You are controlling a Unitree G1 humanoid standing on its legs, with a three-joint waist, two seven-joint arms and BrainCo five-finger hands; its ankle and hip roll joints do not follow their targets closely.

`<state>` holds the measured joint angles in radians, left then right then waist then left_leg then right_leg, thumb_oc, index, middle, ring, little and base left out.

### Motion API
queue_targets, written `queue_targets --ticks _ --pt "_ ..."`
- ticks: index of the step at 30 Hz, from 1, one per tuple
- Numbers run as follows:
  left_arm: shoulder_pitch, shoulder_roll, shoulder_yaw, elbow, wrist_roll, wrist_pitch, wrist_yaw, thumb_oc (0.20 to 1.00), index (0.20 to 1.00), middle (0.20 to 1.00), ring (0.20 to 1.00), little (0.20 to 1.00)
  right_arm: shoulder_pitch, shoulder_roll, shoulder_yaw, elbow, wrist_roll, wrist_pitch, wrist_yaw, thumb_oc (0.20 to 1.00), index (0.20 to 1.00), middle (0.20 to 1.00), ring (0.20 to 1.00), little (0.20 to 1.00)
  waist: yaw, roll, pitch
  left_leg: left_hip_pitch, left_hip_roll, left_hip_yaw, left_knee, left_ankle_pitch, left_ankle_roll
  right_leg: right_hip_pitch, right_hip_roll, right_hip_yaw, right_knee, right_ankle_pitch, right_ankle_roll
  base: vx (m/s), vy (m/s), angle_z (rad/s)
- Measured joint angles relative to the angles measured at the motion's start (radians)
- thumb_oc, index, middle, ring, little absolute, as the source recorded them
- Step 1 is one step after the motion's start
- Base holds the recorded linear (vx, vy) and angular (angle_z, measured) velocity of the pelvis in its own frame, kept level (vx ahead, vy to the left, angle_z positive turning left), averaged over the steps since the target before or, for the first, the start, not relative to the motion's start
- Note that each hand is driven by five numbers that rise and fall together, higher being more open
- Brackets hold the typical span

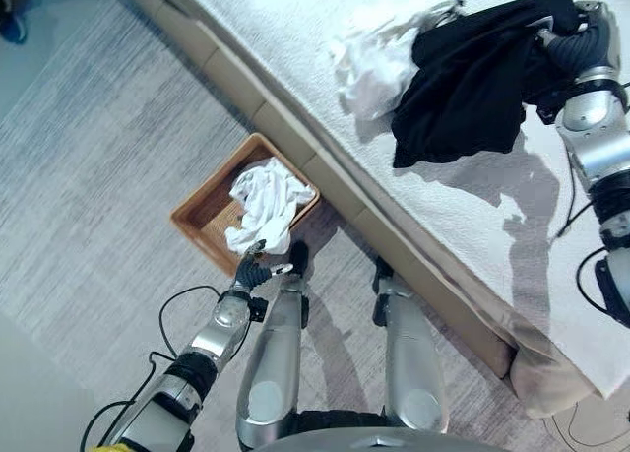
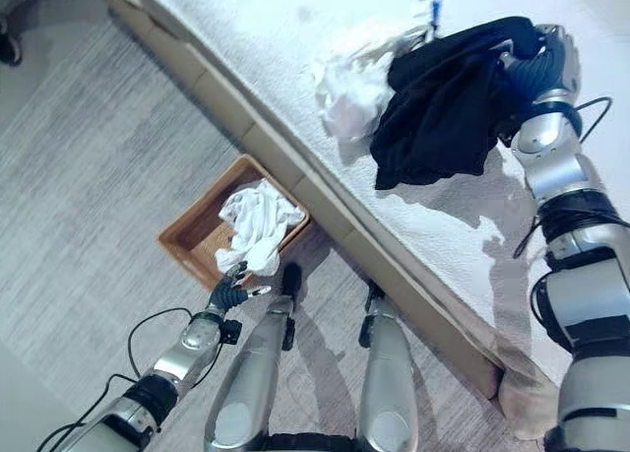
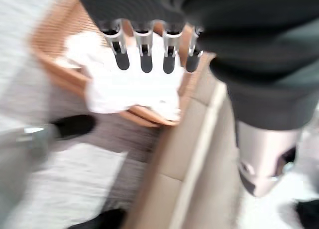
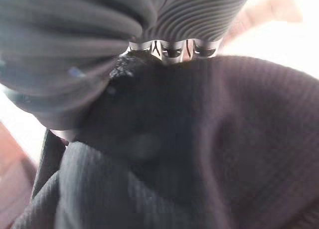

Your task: Pick up clothes into the bucket

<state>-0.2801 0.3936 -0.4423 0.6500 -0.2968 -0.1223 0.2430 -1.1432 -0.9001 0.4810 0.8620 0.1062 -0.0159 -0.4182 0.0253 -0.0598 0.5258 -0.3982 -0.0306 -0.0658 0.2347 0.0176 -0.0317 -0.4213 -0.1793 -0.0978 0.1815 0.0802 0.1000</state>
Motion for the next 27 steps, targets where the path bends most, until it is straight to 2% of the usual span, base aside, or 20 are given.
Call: queue_targets --ticks 4,6,11,15,22,25,27 --pt "-0.009 0.018 0.046 -0.113 -0.063 0.0 -0.013 1.0 1.0 1.0 1.0 1.0 0.017 -0.075 -0.034 -0.088 -0.008 0.004 -0.001 0.2 0.2 0.2 0.2 0.2 -0.039 -0.021 -0.011 0.105 0.003 0.022 -0.054 0.002 -0.005 0.105 0.005 0.009 -0.075 0.026 0.013 0.08 -0.003 -0.15" --pt "-0.011 0.02 0.062 -0.172 -0.085 0.0 -0.019 1.0 1.0 1.0 1.0 1.0 0.055 -0.096 -0.055 -0.149 -0.015 0.003 -0.001 0.2 0.2 0.2 0.2 0.2 -0.043 -0.023 -0.05 0.136 0.01 0.034 -0.075 -0.003 -0.008 0.13 0.01 0.013 -0.099 0.033 0.009 0.12 0.002 -0.2" --pt "-0.045 0.043 0.072 -0.286 -0.156 0.005 -0.049 1.0 1.0 1.0 1.0 1.0 0.082 -0.097 -0.086 -0.231 -0.017 0.001 0.019 0.2 0.2 0.2 0.2 0.2 -0.046 -0.019 -0.105 0.237 0.027 0.057 -0.127 -0.001 -0.007 0.213 0.03 0.025 -0.142 0.044 0.008 0.08 0.012 -0.15" --pt "-0.085 0.081 0.069 -0.402 -0.19 0.013 -0.081 1.0 1.0 1.0 1.0 1.0 0.083 -0.101 -0.074 -0.302 -0.016 0.0 0.076 0.2 0.2 0.2 0.2 0.2 -0.07 -0.011 -0.153 0.301 0.033 0.065 -0.16 -0.001 -0.008 0.268 0.036 0.029 -0.166 0.044 0.008 0.09 -0.017 -0.07" --pt "-0.208 0.094 0.003 -0.438 -0.19 0.026 -0.101 1.0 1.0 1.0 1.0 1.0 0.085 -0.124 0.081 -0.423 0.033 -0.001 0.213 0.2 0.2 0.2 0.2 0.2 -0.097 0.005 -0.247 0.411 0.039 0.078 -0.223 -0.003 -0.011 0.374 0.042 0.032 -0.23 0.044 0.009 0.09 -0.015 -0.05" --pt "-0.26 0.059 -0.043 -0.428 -0.196 0.029 -0.105 1.0 1.0 1.0 1.0 1.0 0.092 -0.124 0.133 -0.501 0.082 -0.002 0.265 0.2 0.2 0.2 0.2 0.2 -0.113 0.011 -0.313 0.433 0.044 0.087 -0.244 -0.004 -0.012 0.394 0.045 0.033 -0.251 0.043 0.009 0.08 -0.004 -0.05" --pt "-0.291 0.043 -0.067 -0.406 -0.197 0.035 -0.105 1.0 1.0 1.0 1.0 1.0 0.091 -0.123 0.157 -0.554 0.107 -0.004 0.288 0.2 0.2 0.2 0.2 0.2 -0.124 0.012 -0.322 0.458 0.045 0.089 -0.25 -0.004 -0.012 0.417 0.049 0.034 -0.259 0.044 0.01 0.06 0.0 -0.05"
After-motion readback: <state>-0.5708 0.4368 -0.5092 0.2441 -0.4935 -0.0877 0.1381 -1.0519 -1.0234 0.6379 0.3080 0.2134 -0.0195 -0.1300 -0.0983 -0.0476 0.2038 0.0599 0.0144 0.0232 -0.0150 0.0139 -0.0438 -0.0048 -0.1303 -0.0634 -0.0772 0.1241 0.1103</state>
